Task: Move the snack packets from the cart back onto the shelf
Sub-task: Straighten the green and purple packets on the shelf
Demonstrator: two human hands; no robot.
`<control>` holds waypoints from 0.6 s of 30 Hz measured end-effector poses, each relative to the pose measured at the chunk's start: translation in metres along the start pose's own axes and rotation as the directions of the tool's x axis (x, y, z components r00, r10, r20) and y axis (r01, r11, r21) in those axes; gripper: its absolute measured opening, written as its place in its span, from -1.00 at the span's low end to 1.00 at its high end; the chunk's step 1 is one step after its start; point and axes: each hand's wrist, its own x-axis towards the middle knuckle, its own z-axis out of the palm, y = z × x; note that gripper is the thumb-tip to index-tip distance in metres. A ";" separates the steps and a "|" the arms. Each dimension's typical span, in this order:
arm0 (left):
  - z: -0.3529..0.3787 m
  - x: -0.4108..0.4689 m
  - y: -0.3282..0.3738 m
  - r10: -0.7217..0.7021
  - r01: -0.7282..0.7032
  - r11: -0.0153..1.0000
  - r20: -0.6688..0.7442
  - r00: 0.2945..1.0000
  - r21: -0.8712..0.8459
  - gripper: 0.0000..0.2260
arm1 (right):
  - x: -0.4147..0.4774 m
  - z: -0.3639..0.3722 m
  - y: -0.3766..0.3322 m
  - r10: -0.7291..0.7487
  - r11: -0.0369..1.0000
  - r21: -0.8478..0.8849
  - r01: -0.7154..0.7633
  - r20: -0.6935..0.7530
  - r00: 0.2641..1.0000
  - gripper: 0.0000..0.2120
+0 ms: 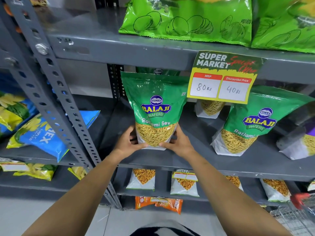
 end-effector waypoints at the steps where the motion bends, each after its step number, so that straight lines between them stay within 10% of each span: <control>1: 0.000 -0.001 -0.003 -0.019 0.019 1.000 -0.018 1.000 0.010 -0.32 | -0.002 0.000 0.001 0.002 1.000 0.001 -0.002 0.006 1.000 -0.19; 9: 0.013 -0.044 -0.001 0.126 0.028 0.928 -0.382 0.916 0.372 -0.66 | -0.063 -0.048 0.058 0.096 0.994 0.089 -0.069 -0.345 0.934 -0.88; 18: 0.136 -0.029 0.047 0.366 -0.355 0.846 0.050 0.929 0.399 -0.69 | -0.103 -0.131 0.107 0.136 0.986 0.005 -0.167 -0.610 0.781 -0.62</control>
